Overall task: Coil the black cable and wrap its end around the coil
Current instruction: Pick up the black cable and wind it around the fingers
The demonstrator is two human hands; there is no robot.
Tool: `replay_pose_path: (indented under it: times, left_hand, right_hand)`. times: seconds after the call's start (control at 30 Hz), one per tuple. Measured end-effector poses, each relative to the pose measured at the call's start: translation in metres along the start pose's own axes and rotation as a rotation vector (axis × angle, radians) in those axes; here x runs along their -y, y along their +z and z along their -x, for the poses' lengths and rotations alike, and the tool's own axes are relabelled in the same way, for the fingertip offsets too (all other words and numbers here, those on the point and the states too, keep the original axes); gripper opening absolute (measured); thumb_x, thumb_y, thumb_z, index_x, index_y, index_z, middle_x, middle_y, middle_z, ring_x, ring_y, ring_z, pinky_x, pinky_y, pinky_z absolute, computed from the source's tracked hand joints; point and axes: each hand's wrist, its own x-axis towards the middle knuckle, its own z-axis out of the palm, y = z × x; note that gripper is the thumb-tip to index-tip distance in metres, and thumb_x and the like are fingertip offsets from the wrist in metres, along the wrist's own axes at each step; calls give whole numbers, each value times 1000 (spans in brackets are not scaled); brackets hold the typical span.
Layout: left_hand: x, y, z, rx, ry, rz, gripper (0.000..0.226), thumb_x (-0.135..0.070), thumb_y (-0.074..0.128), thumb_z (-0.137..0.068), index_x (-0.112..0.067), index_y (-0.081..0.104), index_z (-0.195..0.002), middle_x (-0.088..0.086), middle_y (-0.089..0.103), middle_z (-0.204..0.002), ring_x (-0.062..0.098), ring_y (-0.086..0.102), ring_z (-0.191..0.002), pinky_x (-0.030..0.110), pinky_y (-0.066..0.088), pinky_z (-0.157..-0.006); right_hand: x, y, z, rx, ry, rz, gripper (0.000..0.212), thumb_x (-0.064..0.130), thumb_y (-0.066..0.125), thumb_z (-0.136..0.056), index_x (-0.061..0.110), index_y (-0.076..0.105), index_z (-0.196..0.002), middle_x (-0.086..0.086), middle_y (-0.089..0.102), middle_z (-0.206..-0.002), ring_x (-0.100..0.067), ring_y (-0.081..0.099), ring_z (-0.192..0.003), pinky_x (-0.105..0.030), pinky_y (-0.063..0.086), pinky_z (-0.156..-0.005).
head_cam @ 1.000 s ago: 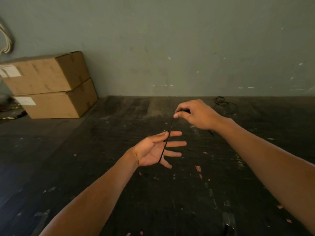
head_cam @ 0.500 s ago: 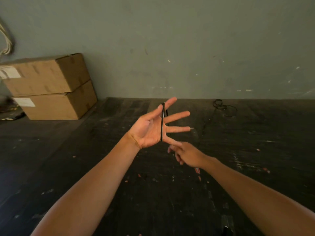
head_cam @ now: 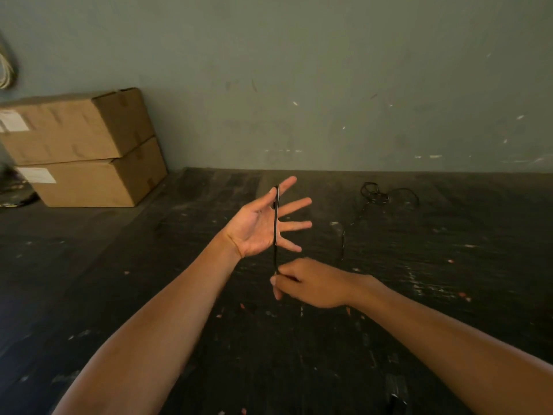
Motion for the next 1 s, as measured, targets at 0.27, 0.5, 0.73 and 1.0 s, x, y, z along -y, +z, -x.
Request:
replay_pose_path:
  times: [0.27, 0.5, 0.73, 1.0]
  left_hand:
    - [18, -13, 11, -32, -122, -100, 47, -46, 43, -94, -41, 49, -140, 9, 50, -147, 40, 52, -127, 79, 31, -97]
    - [33, -7, 15, 22, -276, -139, 46, -45, 46, -93, -41, 50, -139, 4, 47, -150, 43, 34, -140, 80, 17, -104]
    - [34, 4, 20, 136, -289, -110, 47, -42, 41, -97, -38, 44, -144, 8, 41, -154, 43, 34, -141, 80, 11, -105]
    - [27, 18, 25, 256, -224, -18, 48, -40, 38, -99, -35, 40, -147, 13, 30, -159, 48, 25, -143, 81, 9, -105]
  right_hand:
    - [15, -70, 5, -146, -28, 195, 29, 33, 52, -98, 18, 67, -77, 20, 63, -72, -2, 46, -46, -22, 37, -52]
    - [27, -124, 6, -178, -6, 401, 22, 39, 65, -90, 18, 67, -84, 9, 60, -69, -1, 50, -58, -15, 36, -53]
    - [16, -134, -2, -263, -12, 362, 26, 35, 68, -88, 10, 71, -95, -4, 68, -82, -12, 58, -70, -19, 41, -62]
    - [-27, -128, -7, -420, -23, 125, 13, 27, 62, -93, 18, 70, -94, -1, 70, -90, -18, 64, -87, -34, 47, -77]
